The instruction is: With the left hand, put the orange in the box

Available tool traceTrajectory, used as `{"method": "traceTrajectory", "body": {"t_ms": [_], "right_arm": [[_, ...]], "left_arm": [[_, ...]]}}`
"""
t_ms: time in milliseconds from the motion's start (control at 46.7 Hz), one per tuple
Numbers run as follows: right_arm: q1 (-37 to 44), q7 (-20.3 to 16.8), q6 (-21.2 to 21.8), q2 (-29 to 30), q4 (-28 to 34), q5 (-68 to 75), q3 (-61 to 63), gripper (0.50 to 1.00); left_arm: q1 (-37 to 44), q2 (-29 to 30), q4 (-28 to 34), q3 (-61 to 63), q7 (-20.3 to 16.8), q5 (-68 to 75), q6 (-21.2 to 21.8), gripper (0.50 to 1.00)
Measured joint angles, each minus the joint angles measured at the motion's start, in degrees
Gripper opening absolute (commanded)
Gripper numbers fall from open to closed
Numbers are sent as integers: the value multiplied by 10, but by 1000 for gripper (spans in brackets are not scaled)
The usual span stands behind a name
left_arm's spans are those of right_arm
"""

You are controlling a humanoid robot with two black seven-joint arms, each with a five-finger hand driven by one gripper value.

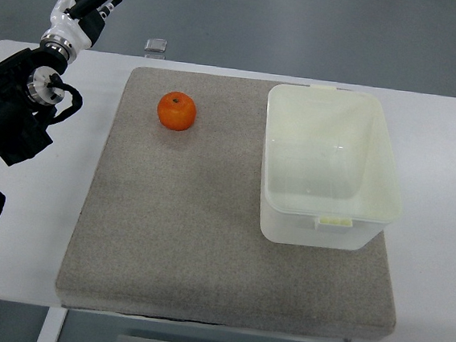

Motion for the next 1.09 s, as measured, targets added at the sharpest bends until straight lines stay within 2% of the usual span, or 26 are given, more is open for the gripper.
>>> {"method": "traceTrajectory", "body": {"t_ms": [386,643,814,878,1092], "right_arm": [[0,0,0,0,0,0,0,926],[0,0,0,0,0,0,0,926],[0,0,0,0,0,0,0,926],[0,0,0,0,0,0,0,926],[0,0,0,0,0,0,0,926]], "left_arm": [[-46,9,-4,35,3,323,15,990],[-82,17,-6,225,4,482,19,990],[-89,8,-6,301,3,563,71,992],[-94,6,-6,321,2,578,73,992],[-115,16,-91,340,0,584,45,988]]}}
